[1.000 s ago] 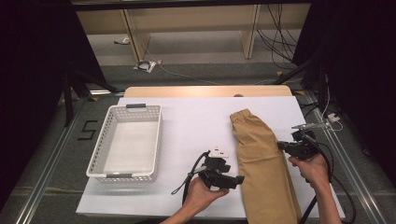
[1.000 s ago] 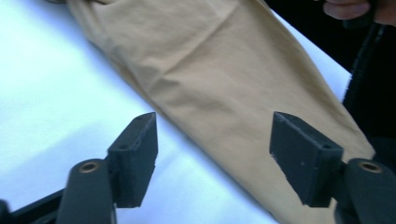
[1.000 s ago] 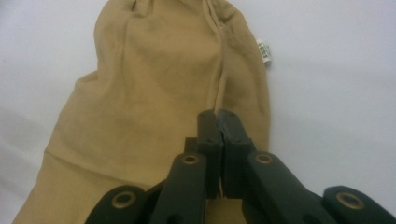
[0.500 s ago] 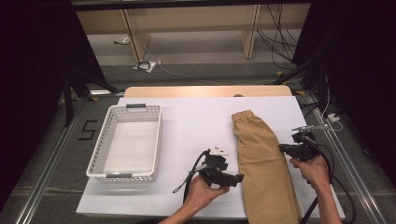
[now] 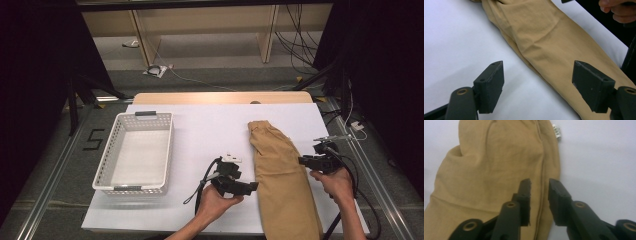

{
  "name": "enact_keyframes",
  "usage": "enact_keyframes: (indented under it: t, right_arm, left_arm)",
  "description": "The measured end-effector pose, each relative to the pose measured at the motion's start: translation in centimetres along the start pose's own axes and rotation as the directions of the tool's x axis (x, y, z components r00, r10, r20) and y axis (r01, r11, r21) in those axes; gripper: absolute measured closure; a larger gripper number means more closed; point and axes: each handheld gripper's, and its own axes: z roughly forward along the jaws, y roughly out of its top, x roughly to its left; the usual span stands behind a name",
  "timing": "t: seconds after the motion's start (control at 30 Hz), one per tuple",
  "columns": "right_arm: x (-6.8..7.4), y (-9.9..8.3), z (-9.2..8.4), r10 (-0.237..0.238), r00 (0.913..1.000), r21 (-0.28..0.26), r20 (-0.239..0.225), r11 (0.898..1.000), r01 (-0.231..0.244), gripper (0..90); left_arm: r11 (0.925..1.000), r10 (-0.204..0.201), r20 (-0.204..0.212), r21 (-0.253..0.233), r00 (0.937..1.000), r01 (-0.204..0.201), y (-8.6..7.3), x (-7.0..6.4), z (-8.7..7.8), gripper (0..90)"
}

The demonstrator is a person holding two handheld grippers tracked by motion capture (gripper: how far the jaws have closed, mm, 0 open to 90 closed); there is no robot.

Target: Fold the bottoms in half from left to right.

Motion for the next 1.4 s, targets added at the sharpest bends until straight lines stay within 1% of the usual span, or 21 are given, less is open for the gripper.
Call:
enact_keyframes:
  t: [0.1,0.2,0.27,0.3,0.33,0.43,0.5,0.53,0.67,0.8,0.87,0.97,1.07,1.13,1.17,1.23,1.33,1.4]
  right_arm:
    - [0.2,-0.1,-0.1,0.0,1.0,-0.001,0.003,1.0,0.0,59.5]
    - [0.1,-0.3,-0.1,0.01,0.9999,0.005,-0.01,1.0,-0.01,56.1]
    - [0.1,-0.6,0.0,0.016,0.9999,0.012,-0.005,1.0,-0.016,50.5]
    - [0.1,-0.7,0.1,0.012,0.9999,0.011,-0.003,1.0,-0.012,49.1]
    - [0.1,-0.7,0.1,0.018,0.9998,0.017,-0.001,1.0,-0.018,47.3]
    - [0.1,-1.0,0.2,0.031,0.9995,0.007,-0.001,0.999,-0.031,43.0]
    - [0.2,-1.2,0.2,0.039,0.9992,0.008,0.007,0.999,-0.039,41.1]
    - [0.3,-1.3,0.4,0.031,0.9995,0.013,0.002,0.999,-0.031,40.7]
    - [0.7,-1.5,0.6,0.025,0.9997,0.023,0.005,0.999,-0.025,40.0]
    - [0.7,-1.6,0.8,0.019,0.9998,0.021,0.003,1.0,-0.019,39.9]
    - [0.7,-1.6,0.8,0.021,0.9998,0.022,0.003,1.0,-0.021,39.9]
    - [0.7,-1.6,0.7,0.022,0.9997,0.017,-0.002,1.0,-0.022,39.9]
    - [0.6,-1.6,0.7,0.026,0.9997,0.014,0.0,1.0,-0.026,40.1]
    - [0.6,-1.6,0.7,0.025,0.9997,0.014,-0.001,1.0,-0.025,40.1]
    - [0.6,-1.6,0.7,0.024,0.9997,0.014,-0.001,1.0,-0.024,40.1]
    - [0.6,-1.6,0.7,0.021,0.9998,0.017,-0.003,1.0,-0.021,40.1]
    - [0.6,-1.6,0.8,0.021,0.9998,0.016,-0.003,1.0,-0.021,40.1]
    - [0.7,-1.6,0.8,0.022,0.9998,0.02,-0.004,1.0,-0.022,40.1]
  left_arm:
    - [0.9999,-0.009,-0.007,-0.005,0.9999,0.009,0.2,0.3,0.1,25.5]
    - [0.9999,-0.015,-0.016,-0.006,0.9998,0.015,0.6,0.6,0.3,25.5]
    - [0.9999,-0.011,-0.03,0.001,0.9995,0.011,0.9,0.9,0.6,25.5]
    - [0.9998,-0.018,-0.035,0.002,0.9992,0.019,1.1,1.0,0.7,25.4]
    - [0.9997,-0.024,-0.035,0.0,0.9991,0.024,1.3,1.2,0.8,25.4]
    - [0.9992,-0.04,-0.029,0.004,0.9988,0.041,1.7,1.4,1.2,25.7]
    - [0.9991,-0.04,-0.038,0.014,0.9985,0.041,1.9,1.5,1.7,25.9]
    - [0.9989,-0.042,-0.041,0.018,0.9983,0.043,2.0,1.6,1.8,25.9]
    - [0.9974,-0.062,-0.045,0.034,0.997,0.064,2.3,1.8,2.8,26.2]
    - [0.9968,-0.06,-0.059,0.049,0.9965,0.063,2.8,1.7,3.8,26.8]
    - [0.9954,-0.068,-0.059,0.062,0.9959,0.072,3.0,1.8,4.3,27.1]
    - [0.994,-0.069,-0.059,0.08,0.9959,0.074,3.4,1.7,4.9,27.3]
    - [0.9928,-0.073,-0.064,0.09,0.9952,0.079,3.5,1.7,5.4,27.7]
    - [0.9922,-0.069,-0.075,0.098,0.9947,0.077,3.6,1.8,5.7,27.9]
    - [0.9918,-0.075,-0.076,0.098,0.9942,0.083,3.6,1.9,5.8,27.9]
    - [0.9908,-0.087,-0.075,0.097,0.9934,0.094,3.7,2.1,6.0,29.3]
    - [0.9907,-0.082,-0.073,0.102,0.9939,0.09,3.8,2.1,6.3,32.3]
    - [0.9902,-0.087,-0.073,0.103,0.9935,0.094,3.8,2.1,6.5,34.0]
